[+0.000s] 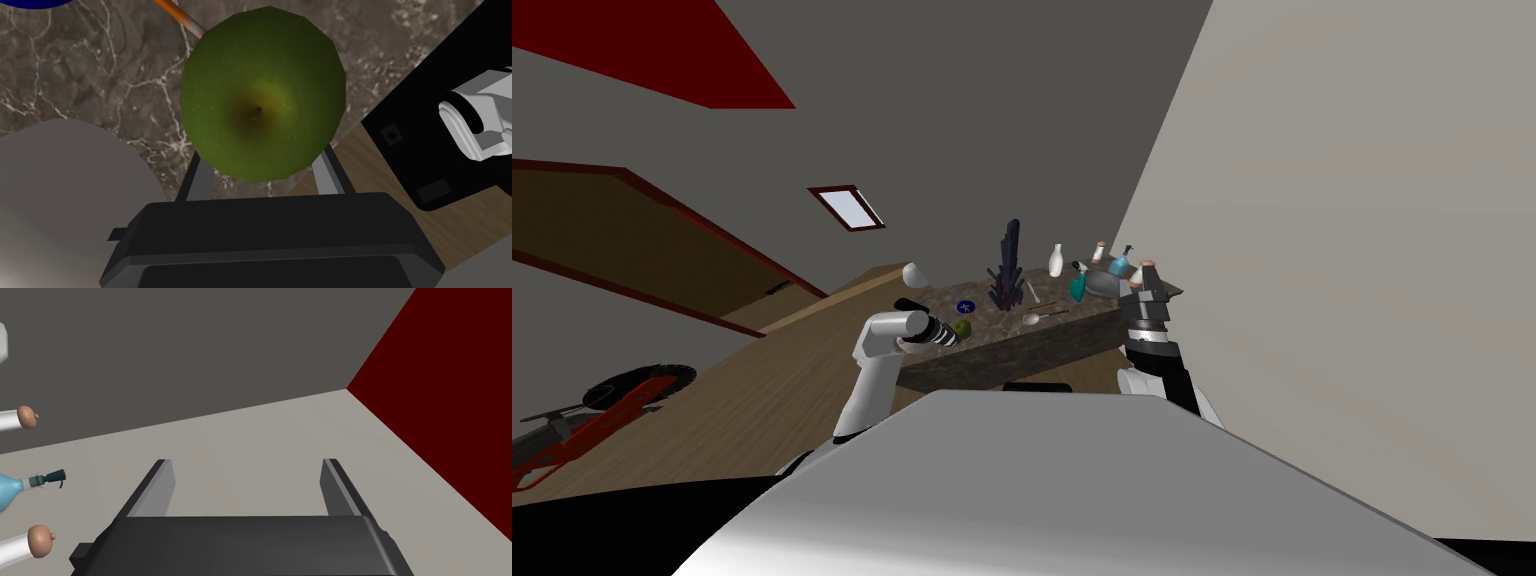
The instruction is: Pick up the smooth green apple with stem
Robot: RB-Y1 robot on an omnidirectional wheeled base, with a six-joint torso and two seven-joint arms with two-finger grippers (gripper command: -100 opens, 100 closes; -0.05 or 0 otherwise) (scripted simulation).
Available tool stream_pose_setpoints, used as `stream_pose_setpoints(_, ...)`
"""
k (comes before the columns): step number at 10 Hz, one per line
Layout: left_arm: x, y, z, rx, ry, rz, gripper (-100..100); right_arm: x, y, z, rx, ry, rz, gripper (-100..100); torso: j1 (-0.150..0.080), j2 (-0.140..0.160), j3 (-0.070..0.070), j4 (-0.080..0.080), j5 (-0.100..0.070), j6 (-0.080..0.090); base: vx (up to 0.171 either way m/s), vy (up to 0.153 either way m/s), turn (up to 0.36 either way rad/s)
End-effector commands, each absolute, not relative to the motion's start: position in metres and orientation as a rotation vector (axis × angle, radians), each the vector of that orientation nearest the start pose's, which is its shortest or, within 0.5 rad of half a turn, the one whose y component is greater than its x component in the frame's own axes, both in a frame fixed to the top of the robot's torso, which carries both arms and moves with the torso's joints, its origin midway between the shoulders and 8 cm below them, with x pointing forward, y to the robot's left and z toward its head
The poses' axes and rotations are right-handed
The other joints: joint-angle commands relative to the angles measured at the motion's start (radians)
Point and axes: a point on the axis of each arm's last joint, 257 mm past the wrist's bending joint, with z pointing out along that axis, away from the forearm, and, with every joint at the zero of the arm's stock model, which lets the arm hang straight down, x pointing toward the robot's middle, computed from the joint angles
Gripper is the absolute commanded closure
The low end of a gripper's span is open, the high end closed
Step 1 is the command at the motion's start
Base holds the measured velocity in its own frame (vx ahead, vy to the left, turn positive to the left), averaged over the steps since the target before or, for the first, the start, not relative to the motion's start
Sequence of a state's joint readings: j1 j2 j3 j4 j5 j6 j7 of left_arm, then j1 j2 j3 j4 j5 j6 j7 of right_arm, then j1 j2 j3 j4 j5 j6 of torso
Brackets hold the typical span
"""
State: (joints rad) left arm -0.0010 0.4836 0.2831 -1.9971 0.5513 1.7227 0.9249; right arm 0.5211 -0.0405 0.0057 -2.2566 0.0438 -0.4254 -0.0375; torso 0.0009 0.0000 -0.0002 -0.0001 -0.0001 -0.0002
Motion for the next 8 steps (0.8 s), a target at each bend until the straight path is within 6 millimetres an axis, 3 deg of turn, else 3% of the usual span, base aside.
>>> stream_pose_setpoints(1,0.355,0.38,-0.3,-2.854,0.904,-0.513,100,0.36,-0.275,-0.009,0.714,0.741,1.278,0,0.0,0.0,0.0,0.0,0.0,0.0,0.0,0.0,0.0)
stream_pose_setpoints(2,0.356,0.38,-0.3,-2.854,0.904,-0.513,100,0.36,-0.275,-0.009,0.714,0.741,1.278,0,0.0,0.0,0.0,0.0,0.0,0.0,0.0,0.0,0.0)
stream_pose_setpoints(3,0.356,0.38,-0.3,-2.854,0.904,-0.514,0,0.36,-0.275,-0.009,0.714,0.741,1.278,0,0.0,0.0,0.0,0.0,0.0,0.0,0.0,0.0,0.0)
stream_pose_setpoints(4,0.353,0.378,-0.292,-2.853,0.904,-0.514,100,0.36,-0.275,-0.009,0.714,0.741,1.278,0,0.0,0.0,0.0,0.0,0.0,0.0,0.003,-0.006,-0.001)
stream_pose_setpoints(7,0.352,0.376,-0.287,-2.852,0.906,-0.515,100,0.36,-0.275,-0.009,0.714,0.741,1.278,0,0.0,0.0,0.0,0.0,0.0,0.0,0.003,0.001,0.002)
stream_pose_setpoints(8,0.352,0.376,-0.286,-2.853,0.904,-0.513,0,0.36,-0.275,-0.009,0.714,0.741,1.278,0,0.0,0.0,0.0,0.0,0.0,0.0,0.0,0.0,0.0)
